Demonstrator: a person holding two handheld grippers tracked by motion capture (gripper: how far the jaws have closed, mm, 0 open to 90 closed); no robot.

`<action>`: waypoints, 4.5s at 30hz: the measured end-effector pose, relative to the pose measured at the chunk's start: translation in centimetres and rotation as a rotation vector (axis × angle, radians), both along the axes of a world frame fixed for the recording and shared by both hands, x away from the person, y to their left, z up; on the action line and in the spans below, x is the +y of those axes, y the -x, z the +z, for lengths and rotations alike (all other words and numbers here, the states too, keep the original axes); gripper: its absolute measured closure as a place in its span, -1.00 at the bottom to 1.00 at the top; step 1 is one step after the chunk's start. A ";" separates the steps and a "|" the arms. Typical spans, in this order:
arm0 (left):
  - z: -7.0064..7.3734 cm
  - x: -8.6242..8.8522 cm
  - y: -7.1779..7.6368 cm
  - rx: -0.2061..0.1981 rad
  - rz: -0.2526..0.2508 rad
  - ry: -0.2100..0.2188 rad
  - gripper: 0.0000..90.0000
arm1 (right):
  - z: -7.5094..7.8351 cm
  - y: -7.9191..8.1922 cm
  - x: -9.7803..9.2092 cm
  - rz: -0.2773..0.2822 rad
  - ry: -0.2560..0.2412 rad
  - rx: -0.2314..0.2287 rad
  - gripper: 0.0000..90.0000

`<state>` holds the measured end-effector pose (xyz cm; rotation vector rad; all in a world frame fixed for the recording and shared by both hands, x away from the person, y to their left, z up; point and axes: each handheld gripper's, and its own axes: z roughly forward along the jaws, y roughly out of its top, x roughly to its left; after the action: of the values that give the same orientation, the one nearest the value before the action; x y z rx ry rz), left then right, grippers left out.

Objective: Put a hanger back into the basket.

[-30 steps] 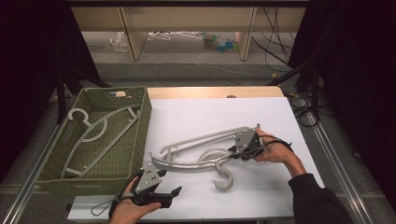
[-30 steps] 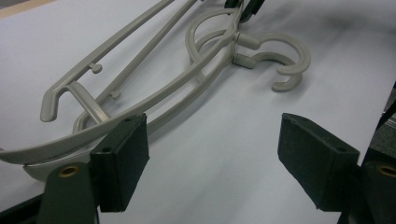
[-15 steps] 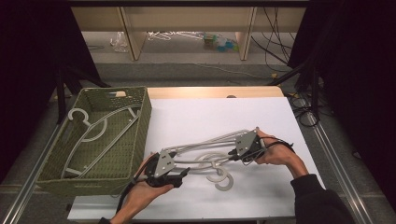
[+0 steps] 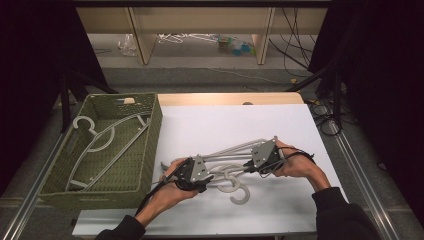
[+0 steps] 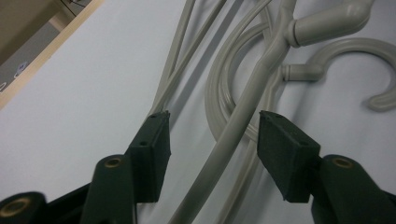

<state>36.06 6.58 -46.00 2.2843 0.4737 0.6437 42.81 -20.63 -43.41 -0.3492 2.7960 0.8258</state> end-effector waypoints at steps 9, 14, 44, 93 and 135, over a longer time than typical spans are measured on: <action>-0.2 -0.9 -0.5 -0.015 -0.071 -0.064 0.28 | 0.2 0.0 0.1 0.010 -0.008 -0.006 0.80; 0.3 -1.5 -0.5 -0.047 -0.110 -0.119 0.49 | 0.2 0.0 0.1 0.005 -0.016 -0.006 0.80; 7.3 1.9 -1.9 0.028 -0.017 0.080 0.75 | 6.3 0.4 -0.8 -0.423 -0.454 0.015 -0.26; 17.2 16.8 -0.8 0.125 0.196 0.522 0.75 | 2.1 8.3 -2.3 -0.461 -0.463 0.091 -0.38; 10.4 32.3 -3.0 0.078 0.509 0.395 0.75 | 1.5 9.0 -2.5 -0.465 -0.465 0.112 -0.49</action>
<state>39.01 38.88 -35.57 1.8221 1.1347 0.6336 33.85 -23.13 -41.89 0.4145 2.5011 1.3431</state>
